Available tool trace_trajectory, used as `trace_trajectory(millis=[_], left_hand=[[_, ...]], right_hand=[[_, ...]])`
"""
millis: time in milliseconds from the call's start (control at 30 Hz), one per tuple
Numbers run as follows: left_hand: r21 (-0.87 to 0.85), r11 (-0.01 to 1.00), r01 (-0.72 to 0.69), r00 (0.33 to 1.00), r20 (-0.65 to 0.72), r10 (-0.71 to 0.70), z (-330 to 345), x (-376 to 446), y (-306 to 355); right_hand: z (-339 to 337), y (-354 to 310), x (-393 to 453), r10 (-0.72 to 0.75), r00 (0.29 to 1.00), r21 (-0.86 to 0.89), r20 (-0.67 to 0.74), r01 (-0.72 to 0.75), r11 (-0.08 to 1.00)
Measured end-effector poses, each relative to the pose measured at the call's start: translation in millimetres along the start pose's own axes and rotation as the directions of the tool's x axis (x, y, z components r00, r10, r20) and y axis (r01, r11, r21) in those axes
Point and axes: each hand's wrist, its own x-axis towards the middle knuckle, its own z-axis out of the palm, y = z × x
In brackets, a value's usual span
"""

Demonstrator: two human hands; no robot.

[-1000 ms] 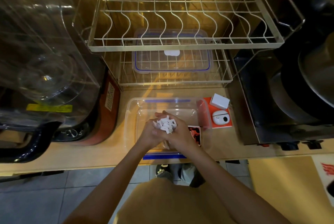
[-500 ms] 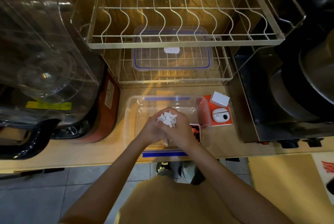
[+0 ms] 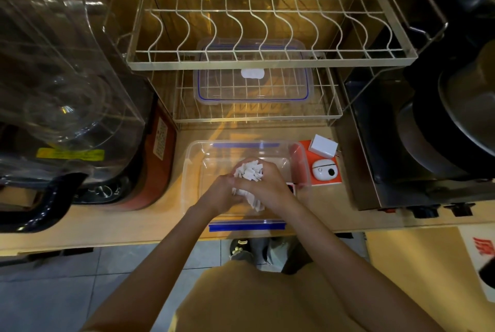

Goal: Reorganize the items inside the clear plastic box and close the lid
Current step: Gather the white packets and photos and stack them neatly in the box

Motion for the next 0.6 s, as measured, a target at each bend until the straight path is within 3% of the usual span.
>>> trace_trajectory(millis=[100,167,333,400,500,600], left_hand=[[0.171,0.984,0.044,0.997,-0.067,-0.033,2,2,-12],[0.2,0.969,0.144,0.989,-0.066,-0.133,-3,0,-13],[0.24,0.966,0.098,0.99,0.08,-0.12,-6,-8,-11],[0.173,0.983,0.061,0.994,0.081,-0.076,-7,-10,-7],[-0.073,0.994,0.077,0.995,0.071,-0.072,-12,-18,9],[-0.169,0.985,-0.034,0.993,0.106,0.052,-11,-21,21]], right_hand=[[1,3,-2,-0.023,1.0,-0.029,-0.021,0.022,0.999],[3,6,-5,-0.012,1.0,-0.008,-0.004,0.012,1.0],[11,14,-10,-0.007,0.999,-0.011,0.038,0.007,1.0],[12,15,-11,0.022,0.999,-0.015,0.043,-0.022,1.0],[16,12,-11,0.031,0.999,-0.035,0.045,-0.029,0.999],[17,8,-11,0.027,1.0,0.003,0.015,-0.027,1.0]])
